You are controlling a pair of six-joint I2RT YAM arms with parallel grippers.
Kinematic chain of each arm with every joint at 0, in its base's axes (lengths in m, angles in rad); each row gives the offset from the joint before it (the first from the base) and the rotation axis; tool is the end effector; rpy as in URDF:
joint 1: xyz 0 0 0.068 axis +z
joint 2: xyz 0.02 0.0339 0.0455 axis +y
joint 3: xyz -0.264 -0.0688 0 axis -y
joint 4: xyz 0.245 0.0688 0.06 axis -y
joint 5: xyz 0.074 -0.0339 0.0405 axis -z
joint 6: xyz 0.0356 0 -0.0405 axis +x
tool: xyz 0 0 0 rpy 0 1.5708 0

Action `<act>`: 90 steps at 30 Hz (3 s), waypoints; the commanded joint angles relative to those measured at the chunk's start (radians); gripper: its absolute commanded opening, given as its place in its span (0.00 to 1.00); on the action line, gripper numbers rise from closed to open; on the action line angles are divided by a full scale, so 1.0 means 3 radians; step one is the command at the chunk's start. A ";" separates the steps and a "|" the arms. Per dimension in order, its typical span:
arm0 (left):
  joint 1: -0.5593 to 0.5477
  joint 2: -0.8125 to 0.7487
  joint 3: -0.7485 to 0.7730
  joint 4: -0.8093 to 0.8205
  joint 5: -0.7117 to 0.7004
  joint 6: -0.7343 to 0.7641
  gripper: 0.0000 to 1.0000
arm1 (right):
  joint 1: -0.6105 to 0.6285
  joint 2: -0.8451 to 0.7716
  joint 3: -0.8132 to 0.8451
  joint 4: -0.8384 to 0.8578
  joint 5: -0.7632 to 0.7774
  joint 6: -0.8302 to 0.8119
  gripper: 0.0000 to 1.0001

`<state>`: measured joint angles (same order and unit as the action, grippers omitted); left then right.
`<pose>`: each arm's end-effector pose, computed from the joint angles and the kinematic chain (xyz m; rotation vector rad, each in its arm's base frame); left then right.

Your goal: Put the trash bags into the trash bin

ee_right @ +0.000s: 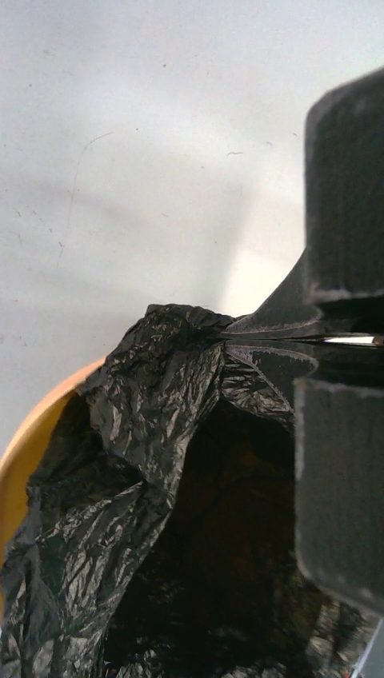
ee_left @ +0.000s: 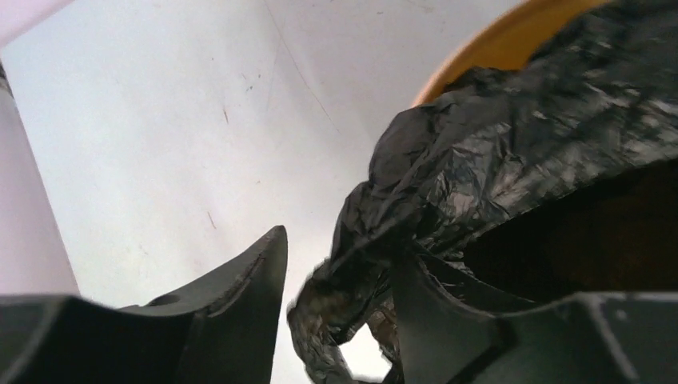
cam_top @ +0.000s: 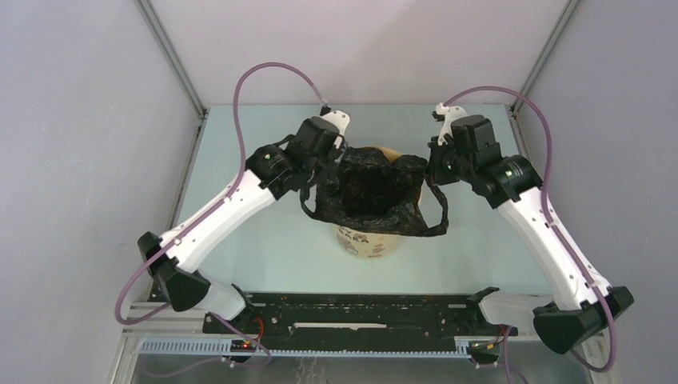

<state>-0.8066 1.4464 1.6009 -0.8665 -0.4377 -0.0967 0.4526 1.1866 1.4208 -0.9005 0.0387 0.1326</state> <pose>0.2188 -0.2065 0.4030 0.5527 2.1336 0.0006 0.2089 0.1000 0.4057 -0.3377 2.2252 0.2737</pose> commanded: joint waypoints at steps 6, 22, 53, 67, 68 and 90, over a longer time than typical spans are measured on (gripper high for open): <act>0.0477 0.0181 0.0275 0.0323 0.0467 -0.0044 0.37 | -0.0180 0.0386 0.0232 0.0210 -0.0093 -0.0101 0.00; 0.0788 0.0544 0.0592 0.0343 0.1131 -0.0399 0.32 | -0.0346 0.0791 0.0456 0.0222 -0.0092 0.0003 0.15; 0.1382 0.0861 -0.0282 0.0152 0.2239 -0.1296 0.05 | -0.0567 0.1396 -0.0036 0.0053 -0.0810 0.0274 0.11; 0.1410 0.0115 0.0342 -0.0520 0.1662 -0.1248 0.69 | -0.0603 0.0705 0.0826 -0.0821 -0.0204 0.0267 0.76; 0.1410 -0.0006 0.0324 -0.0535 0.1551 -0.1273 0.72 | -0.0608 0.0637 0.0843 -0.0867 -0.0193 0.0272 0.77; 0.1456 -0.2098 -0.2538 0.1644 0.2398 -0.3637 0.81 | -0.0025 -0.0647 -0.0553 -0.0014 -0.1280 0.0047 0.78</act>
<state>-0.3828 0.8593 0.9058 -0.5354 0.2516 -1.0008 0.4145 0.9791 1.2476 -0.9398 -0.4423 0.1841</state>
